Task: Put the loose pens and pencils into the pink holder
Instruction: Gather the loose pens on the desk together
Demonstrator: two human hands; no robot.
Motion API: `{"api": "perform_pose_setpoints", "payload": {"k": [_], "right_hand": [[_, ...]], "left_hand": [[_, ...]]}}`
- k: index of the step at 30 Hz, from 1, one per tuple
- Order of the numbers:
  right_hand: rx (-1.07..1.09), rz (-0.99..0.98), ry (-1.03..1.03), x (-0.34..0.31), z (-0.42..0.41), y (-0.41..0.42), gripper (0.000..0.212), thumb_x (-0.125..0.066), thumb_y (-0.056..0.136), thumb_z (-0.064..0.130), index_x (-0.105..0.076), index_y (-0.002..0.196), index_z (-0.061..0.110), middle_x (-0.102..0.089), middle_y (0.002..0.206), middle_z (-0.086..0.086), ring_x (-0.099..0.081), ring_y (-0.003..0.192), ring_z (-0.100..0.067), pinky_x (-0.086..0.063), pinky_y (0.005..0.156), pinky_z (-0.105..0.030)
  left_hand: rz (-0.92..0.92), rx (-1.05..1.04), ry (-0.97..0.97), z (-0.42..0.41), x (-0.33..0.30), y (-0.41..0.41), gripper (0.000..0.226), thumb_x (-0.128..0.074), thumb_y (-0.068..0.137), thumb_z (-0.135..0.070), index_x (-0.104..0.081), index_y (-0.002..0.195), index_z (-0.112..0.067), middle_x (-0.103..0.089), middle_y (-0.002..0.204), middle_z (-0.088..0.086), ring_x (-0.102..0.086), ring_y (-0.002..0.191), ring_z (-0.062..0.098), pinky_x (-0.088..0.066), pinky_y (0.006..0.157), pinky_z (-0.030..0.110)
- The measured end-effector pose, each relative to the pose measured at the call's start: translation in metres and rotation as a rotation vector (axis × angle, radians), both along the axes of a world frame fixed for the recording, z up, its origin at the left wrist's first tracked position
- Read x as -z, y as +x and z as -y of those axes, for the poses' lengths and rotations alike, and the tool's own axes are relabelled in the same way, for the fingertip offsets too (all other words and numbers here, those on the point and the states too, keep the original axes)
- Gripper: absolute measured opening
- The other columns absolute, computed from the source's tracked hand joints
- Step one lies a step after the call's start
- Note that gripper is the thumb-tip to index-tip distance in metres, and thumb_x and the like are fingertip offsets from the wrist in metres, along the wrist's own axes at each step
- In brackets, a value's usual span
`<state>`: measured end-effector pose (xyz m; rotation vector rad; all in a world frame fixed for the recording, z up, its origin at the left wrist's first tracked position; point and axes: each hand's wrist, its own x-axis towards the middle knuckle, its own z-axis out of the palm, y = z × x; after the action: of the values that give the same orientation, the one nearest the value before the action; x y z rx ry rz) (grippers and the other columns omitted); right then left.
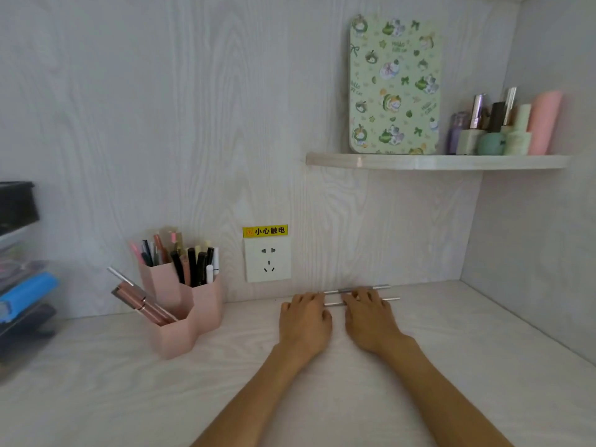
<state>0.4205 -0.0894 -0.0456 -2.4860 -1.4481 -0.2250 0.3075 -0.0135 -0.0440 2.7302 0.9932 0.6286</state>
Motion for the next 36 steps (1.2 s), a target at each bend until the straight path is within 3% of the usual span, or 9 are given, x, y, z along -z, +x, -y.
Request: {"api": "perform_pose_setpoints", "payload": {"k": [6, 13, 19, 22, 30, 36], "right_hand": [[-0.096, -0.061, 0.171, -0.011, 0.001, -0.003, 0.029, -0.044, 0.091, 0.014, -0.063, 0.111, 0.024, -0.059, 0.118, 0.001, -0.051, 0.114, -0.019, -0.040, 0.094, -0.032], [-0.002, -0.087, 0.250, -0.012, 0.003, -0.002, 0.026, -0.049, 0.088, 0.019, -0.067, 0.102, 0.031, -0.062, 0.108, 0.002, -0.052, 0.109, -0.019, -0.039, 0.090, -0.032], [-0.017, -0.246, 0.360, -0.008, 0.002, 0.003, 0.024, -0.053, 0.080, 0.016, -0.072, 0.087, 0.030, -0.065, 0.101, 0.000, -0.060, 0.100, -0.018, -0.045, 0.089, -0.035], [-0.042, -0.389, 0.401, -0.008, 0.003, 0.005, 0.023, -0.057, 0.079, 0.016, -0.073, 0.080, 0.033, -0.065, 0.101, 0.003, -0.061, 0.095, -0.012, -0.047, 0.088, -0.030], [-0.207, -0.203, 0.245, -0.015, 0.011, -0.003, 0.017, -0.062, 0.084, 0.027, -0.071, 0.098, 0.031, -0.065, 0.102, 0.003, -0.056, 0.098, -0.016, -0.039, 0.083, -0.024], [-0.316, -0.033, 0.091, -0.017, 0.000, -0.046, 0.030, -0.045, 0.094, 0.020, -0.063, 0.117, 0.027, -0.060, 0.114, 0.000, -0.053, 0.108, -0.019, -0.042, 0.086, -0.031]], "left_hand": [[0.201, -0.040, 0.036, -0.021, -0.006, -0.004, 0.034, -0.042, 0.091, -0.012, -0.060, 0.117, -0.025, -0.058, 0.122, -0.005, -0.045, 0.117, 0.017, -0.040, 0.088, 0.030], [0.032, 0.237, 0.061, -0.032, -0.010, 0.012, 0.046, -0.042, 0.089, -0.008, -0.049, 0.133, -0.019, -0.056, 0.132, 0.002, -0.042, 0.123, 0.021, -0.033, 0.099, 0.030], [0.019, 0.095, 0.118, -0.029, -0.015, 0.033, 0.030, -0.044, 0.093, -0.022, -0.063, 0.116, -0.015, -0.059, 0.122, 0.005, -0.046, 0.118, 0.022, -0.038, 0.093, 0.032], [0.018, 0.021, 0.095, -0.028, -0.022, 0.029, 0.026, -0.051, 0.088, -0.021, -0.070, 0.106, -0.017, -0.066, 0.113, 0.006, -0.052, 0.113, 0.023, -0.044, 0.087, 0.032], [0.015, -0.011, 0.141, -0.011, -0.017, -0.078, 0.025, -0.044, 0.094, -0.023, -0.064, 0.109, -0.023, -0.061, 0.108, 0.000, -0.055, 0.101, 0.020, -0.043, 0.074, 0.032], [0.020, -0.065, 0.215, -0.012, -0.010, -0.195, 0.027, -0.042, 0.095, -0.030, -0.062, 0.112, -0.031, -0.057, 0.109, -0.010, -0.052, 0.106, 0.013, -0.046, 0.074, 0.031]]}}
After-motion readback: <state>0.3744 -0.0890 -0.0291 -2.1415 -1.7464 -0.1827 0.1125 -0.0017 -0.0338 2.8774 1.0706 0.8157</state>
